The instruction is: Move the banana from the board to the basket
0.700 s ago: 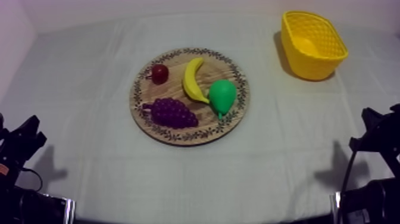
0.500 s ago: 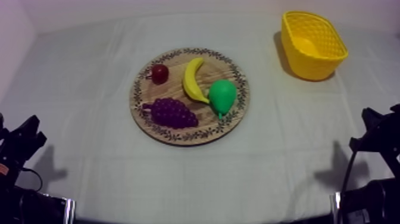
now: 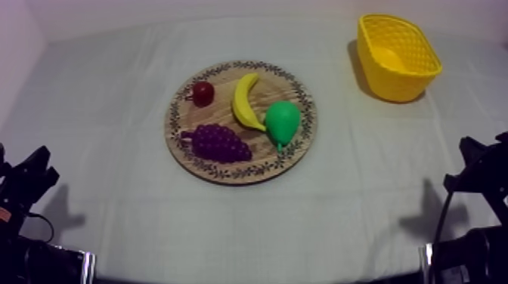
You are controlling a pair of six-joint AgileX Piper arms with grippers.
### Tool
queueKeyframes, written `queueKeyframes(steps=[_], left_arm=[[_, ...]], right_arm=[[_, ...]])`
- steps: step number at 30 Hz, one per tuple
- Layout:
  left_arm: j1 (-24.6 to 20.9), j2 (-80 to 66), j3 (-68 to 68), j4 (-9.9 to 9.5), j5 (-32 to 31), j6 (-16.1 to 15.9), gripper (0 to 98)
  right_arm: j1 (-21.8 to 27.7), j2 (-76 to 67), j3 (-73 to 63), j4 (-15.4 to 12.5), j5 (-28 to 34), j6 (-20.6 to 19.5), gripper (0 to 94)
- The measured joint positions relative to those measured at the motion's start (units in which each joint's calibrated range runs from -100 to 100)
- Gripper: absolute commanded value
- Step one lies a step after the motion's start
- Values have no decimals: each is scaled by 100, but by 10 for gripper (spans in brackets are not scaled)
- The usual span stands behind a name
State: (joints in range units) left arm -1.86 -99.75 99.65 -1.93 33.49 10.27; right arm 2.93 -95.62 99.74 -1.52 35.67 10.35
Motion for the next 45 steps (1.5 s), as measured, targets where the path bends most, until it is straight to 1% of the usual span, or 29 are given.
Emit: queueKeyframes(steps=[37, 42, 45], left_arm=[[0, 0, 0, 0, 6, 0, 0], [0, 0, 0, 0, 6, 0, 0], [0, 0, 0, 0, 6, 0, 0]], right_arm=[[0, 0, 0, 0, -10, -8, 6], [0, 0, 0, 0, -10, -91, 6], [-4, 0, 0, 0, -10, -48, 6]])
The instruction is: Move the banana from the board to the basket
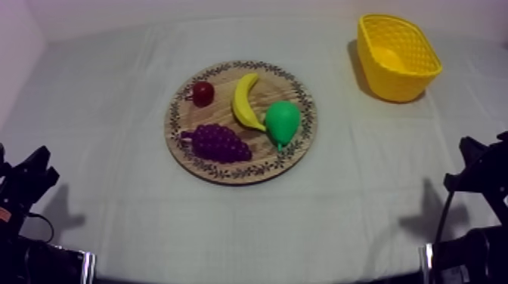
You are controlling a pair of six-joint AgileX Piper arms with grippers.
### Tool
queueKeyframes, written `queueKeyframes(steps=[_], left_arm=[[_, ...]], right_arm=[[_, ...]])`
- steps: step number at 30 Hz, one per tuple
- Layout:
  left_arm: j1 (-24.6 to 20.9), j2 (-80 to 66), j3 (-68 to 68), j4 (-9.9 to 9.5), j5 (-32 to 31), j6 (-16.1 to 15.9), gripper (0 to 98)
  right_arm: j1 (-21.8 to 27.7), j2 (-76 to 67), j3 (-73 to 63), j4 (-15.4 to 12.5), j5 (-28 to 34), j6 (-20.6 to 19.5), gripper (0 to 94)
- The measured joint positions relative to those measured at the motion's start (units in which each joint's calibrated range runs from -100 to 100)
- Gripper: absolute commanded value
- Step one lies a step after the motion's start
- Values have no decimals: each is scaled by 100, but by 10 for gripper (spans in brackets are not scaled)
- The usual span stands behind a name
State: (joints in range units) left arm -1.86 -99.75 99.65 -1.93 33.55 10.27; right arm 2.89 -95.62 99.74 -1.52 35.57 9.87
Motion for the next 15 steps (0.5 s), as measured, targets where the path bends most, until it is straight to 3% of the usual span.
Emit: queueKeyframes(steps=[15], left_arm=[[0, 0, 0, 0, 0, 0, 0]], right_arm=[[-15, 717, -361, 40, -388, 74, 6]])
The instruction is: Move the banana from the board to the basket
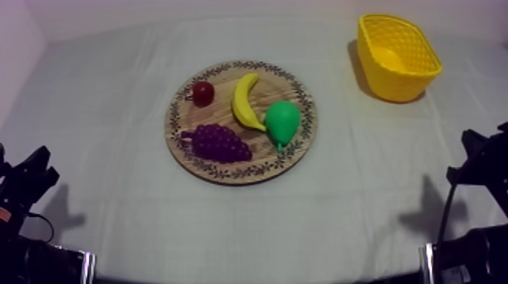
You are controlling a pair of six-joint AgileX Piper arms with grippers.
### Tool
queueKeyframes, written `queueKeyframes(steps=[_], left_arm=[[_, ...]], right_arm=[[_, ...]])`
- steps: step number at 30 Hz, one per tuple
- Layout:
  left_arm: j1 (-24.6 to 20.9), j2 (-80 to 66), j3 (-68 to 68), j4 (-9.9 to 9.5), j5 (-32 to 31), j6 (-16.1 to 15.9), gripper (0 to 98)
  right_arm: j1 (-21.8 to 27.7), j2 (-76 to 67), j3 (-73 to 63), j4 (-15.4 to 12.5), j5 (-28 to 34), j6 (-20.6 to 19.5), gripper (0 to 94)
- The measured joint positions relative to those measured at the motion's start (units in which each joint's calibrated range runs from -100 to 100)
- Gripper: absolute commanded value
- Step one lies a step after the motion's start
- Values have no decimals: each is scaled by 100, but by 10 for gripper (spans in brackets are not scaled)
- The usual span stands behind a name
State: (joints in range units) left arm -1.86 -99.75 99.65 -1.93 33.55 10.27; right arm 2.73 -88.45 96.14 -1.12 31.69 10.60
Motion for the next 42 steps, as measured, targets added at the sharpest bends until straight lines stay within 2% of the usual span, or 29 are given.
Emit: queueKeyframes(steps=[7, 14, 22, 32, 38, 42], left_arm=[[0, 0, 0, 0, 5, 0, 0], [0, 0, 0, 0, -2, 0, 0], [0, 0, 0, 0, -2, -1, 0], [0, 0, 0, 0, -2, -1, 0], [0, 0, 0, 0, -2, -1, 0], [0, 0, 0, 0, -2, -1, 0]], right_arm=[[14, 829, -879, -92, 17, 65, 6], [-40, 1614, -1989, -174, 330, 158, 6], [-340, 2543, -3506, 57, 895, 15, 6], [-1106, 3896, -5657, 525, 2095, -295, 6], [-1647, 4694, -7019, 721, 3040, -454, 6], [-1985, 5201, -7794, 739, 3507, -543, 6]])
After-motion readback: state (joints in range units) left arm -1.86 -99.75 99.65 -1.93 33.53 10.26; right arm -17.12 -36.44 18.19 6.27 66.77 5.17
